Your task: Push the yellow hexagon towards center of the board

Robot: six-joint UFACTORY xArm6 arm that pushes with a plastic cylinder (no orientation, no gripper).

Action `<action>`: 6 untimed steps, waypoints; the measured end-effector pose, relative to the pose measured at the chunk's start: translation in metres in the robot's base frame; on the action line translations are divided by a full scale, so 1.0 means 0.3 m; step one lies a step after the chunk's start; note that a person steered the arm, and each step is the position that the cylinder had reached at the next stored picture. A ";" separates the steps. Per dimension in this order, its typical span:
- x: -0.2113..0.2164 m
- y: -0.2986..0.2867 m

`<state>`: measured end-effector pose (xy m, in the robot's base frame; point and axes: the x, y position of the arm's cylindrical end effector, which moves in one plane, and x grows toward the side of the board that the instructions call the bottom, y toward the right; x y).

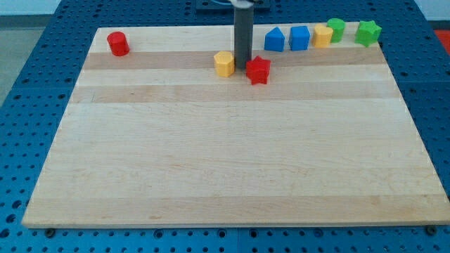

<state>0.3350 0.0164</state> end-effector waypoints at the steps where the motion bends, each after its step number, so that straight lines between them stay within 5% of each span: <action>1: -0.028 0.000; 3: -0.299 -0.001; 5: 0.078 -0.265; 6: 0.042 -0.234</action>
